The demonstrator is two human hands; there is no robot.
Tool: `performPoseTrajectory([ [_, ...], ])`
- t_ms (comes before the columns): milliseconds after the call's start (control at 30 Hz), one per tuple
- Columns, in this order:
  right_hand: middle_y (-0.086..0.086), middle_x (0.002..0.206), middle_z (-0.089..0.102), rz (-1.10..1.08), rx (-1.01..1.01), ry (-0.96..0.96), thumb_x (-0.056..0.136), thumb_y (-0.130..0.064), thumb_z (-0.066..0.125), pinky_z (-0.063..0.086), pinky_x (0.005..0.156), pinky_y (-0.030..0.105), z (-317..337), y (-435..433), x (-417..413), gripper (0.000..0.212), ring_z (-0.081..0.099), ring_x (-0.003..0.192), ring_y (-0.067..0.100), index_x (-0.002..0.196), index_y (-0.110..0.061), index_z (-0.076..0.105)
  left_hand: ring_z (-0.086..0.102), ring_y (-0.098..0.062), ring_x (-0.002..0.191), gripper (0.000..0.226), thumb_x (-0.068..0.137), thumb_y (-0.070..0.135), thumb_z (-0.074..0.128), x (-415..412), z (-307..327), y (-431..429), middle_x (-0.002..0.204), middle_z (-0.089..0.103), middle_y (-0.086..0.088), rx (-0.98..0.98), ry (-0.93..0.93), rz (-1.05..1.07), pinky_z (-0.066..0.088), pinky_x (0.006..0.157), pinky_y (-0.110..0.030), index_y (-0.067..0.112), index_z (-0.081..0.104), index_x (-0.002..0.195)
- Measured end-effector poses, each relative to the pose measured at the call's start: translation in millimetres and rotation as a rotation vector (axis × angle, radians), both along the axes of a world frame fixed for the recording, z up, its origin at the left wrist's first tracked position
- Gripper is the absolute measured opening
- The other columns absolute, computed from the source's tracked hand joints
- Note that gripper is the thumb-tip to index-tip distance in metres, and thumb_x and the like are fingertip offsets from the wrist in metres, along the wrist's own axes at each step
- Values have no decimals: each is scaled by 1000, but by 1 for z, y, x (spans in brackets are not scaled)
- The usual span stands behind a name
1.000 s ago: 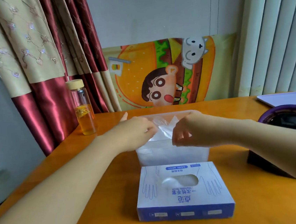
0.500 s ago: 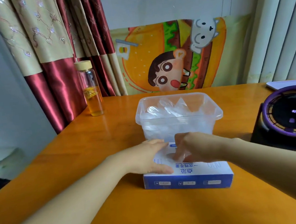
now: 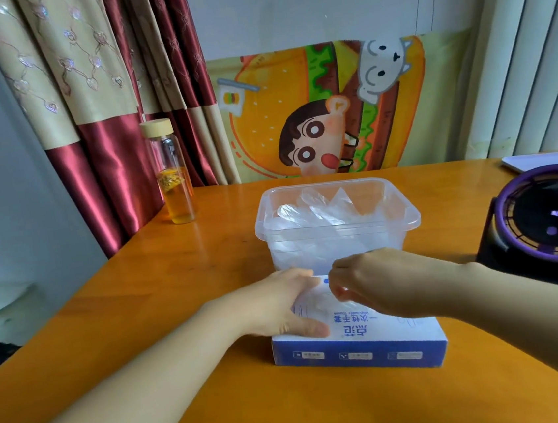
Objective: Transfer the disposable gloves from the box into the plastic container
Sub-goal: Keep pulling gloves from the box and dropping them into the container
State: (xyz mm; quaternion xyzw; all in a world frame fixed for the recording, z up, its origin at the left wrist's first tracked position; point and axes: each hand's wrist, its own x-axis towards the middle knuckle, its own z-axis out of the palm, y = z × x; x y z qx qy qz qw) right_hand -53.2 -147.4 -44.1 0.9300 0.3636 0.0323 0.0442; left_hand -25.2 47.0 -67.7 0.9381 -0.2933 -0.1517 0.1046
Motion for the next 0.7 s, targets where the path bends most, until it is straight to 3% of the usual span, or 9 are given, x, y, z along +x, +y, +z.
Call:
performPoseTrajectory([
  [67,-8,107,59,-43,33,22,99,-27,47,43,71,20,4,-4,1,17,56,86,11,112,-23,56,24,-11,141,88,79,63,62,0,0,-1,157,19,15,-7,4,-12,28,109,-30,31,22,150],
  [200,-3,103,65,-184,172,17,98,-27,48,52,75,31,6,-14,12,15,62,86,17,108,-22,58,19,-11,143,88,81,64,59,0,-1,0,158,16,15,4,-11,-29,23,113,-32,30,20,151],
  [333,-18,107,58,-232,279,134,88,-49,56,50,76,22,-4,-11,6,38,59,90,7,121,-30,55,13,-10,145,87,81,64,58,0,-3,1,159,10,16,13,-9,-35,19,116,-34,31,18,152],
  [433,-14,110,63,-247,208,54,88,-47,58,46,73,20,-14,-5,2,27,57,91,9,109,-30,63,9,-9,146,88,81,65,57,1,-3,1,159,6,17,27,-18,-40,15,116,-33,32,17,152],
  [567,-9,104,68,-224,367,-26,92,-34,57,51,74,24,-7,-3,2,17,62,88,12,102,-27,69,30,-14,138,84,78,67,60,3,-4,2,155,25,13,-22,1,-37,33,110,-37,32,28,147],
  [700,-7,100,69,-186,485,-107,92,-24,58,53,78,26,12,-6,-5,16,62,83,7,101,-20,71,50,-14,120,66,83,58,62,1,-1,-2,140,47,9,-71,16,-85,46,95,-28,28,43,138],
])
